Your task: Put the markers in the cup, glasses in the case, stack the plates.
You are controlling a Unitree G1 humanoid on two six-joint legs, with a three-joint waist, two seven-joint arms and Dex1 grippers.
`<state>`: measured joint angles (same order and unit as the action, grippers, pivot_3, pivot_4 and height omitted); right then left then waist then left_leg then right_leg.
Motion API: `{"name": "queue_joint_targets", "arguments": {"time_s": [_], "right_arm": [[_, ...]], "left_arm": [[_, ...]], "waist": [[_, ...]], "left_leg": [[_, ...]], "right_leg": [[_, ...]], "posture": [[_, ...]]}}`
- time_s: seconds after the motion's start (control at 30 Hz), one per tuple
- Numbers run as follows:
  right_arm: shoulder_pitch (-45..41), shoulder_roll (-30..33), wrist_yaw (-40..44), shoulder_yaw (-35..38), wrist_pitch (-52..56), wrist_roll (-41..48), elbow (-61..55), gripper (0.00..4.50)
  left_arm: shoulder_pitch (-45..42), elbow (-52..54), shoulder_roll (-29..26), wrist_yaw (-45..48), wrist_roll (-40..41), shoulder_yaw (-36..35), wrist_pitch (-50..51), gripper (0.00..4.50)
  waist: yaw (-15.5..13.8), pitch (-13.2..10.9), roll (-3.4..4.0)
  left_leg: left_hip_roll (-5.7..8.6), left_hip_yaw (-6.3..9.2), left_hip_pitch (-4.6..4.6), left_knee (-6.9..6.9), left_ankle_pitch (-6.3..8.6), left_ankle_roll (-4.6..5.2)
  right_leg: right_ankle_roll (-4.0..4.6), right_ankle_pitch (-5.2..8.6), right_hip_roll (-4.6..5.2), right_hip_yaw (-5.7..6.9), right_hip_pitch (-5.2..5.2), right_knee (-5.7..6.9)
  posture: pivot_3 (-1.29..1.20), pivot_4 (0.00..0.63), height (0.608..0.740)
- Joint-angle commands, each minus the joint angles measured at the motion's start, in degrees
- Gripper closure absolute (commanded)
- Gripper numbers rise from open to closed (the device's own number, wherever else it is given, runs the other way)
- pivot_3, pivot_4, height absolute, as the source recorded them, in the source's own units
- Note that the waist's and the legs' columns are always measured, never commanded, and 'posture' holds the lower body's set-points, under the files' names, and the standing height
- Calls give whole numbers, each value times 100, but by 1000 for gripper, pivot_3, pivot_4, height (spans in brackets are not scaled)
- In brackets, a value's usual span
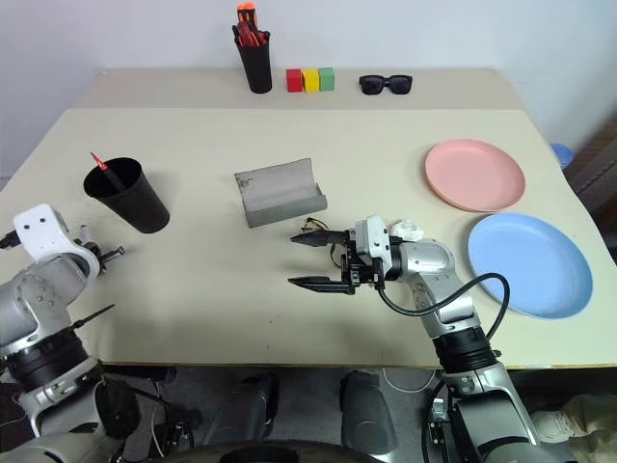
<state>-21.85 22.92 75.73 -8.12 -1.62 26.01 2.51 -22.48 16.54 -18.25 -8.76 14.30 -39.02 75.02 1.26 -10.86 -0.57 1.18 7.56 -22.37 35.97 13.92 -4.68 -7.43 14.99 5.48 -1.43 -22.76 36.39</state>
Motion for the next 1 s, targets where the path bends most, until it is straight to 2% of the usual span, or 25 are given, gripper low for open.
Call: {"name": "queue_joint_targets", "arguments": {"time_s": [0.03, 0.23, 0.43, 0.53, 0.63, 0.77, 0.9, 1.0], "right_arm": [[-103, -14, 7, 99, -44, 95, -36, 1358], [-147, -21, 8, 111, -47, 94, 27, 1358], [-141, -39, -79, 152, -114, 53, 102, 1358], [-101, -6, -175, 179, -78, 53, 2, 1358], [-120, 18, -237, 192, -75, 41, -35, 1358], [-120, 82, -367, 272, -92, 21, -76, 1358], [-112, 115, -465, 337, -102, 7, -86, 1358], [-119, 80, -581, 369, -127, -20, -100, 1358]], "left_arm": [[147, 659, -16, 110, 34, -100, 322, 4429], [715, 1627, -269, 953, 467, 232, 1137, 4429], [1224, 2437, -1048, 2348, 1341, 1849, 790, 4429], [1100, 2629, -1251, 2827, 1633, 2639, 496, 4429], [824, 2492, -1360, 3076, 1693, 3072, 171, 4429], [295, 1939, -1487, 2906, 976, 3593, -1139, 4429], [-36, 1024, -1004, 1764, -430, 3579, -3799, 4429], [-130, 489, -880, 1450, -967, 3578, -4788, 4429]], "waist": [[-8, 0, 0], [-6, 0, 0], [-33, 0, 0], [-17, -1, 1], [-9, -1, 1], [-22, -1, 2], [-37, -1, 2], [-36, -1, 1]], "left_leg": [[0, 0, 0, 1, 0, 0], [0, 0, 0, 0, 0, 0], [1, 0, -1, 2, 0, -1], [0, 0, 0, 1, 0, -1], [0, -1, 0, -2, 0, -1], [0, -1, 0, -1, 0, -1], [1, -1, -1, -2, 0, -1], [1, -3, -4, -4, 0, 0]], "right_leg": [[0, 0, 0, 0, 1, 0], [0, 0, 0, 0, 1, -1], [2, 1, 1, -1, 5, -2], [3, 1, 1, -1, 4, -3], [4, 2, 0, -1, 2, -3], [4, 2, 0, -1, 2, -3], [4, 1, 2, -2, 3, -8], [3, 0, 3, -3, 2, -16]], "posture": [[0, 150, 740], [0, 150, 740], [0, 150, 740], [0, 150, 740], [0, 150, 740], [0, 150, 740], [0, 150, 740], [0, 150, 740]]}}
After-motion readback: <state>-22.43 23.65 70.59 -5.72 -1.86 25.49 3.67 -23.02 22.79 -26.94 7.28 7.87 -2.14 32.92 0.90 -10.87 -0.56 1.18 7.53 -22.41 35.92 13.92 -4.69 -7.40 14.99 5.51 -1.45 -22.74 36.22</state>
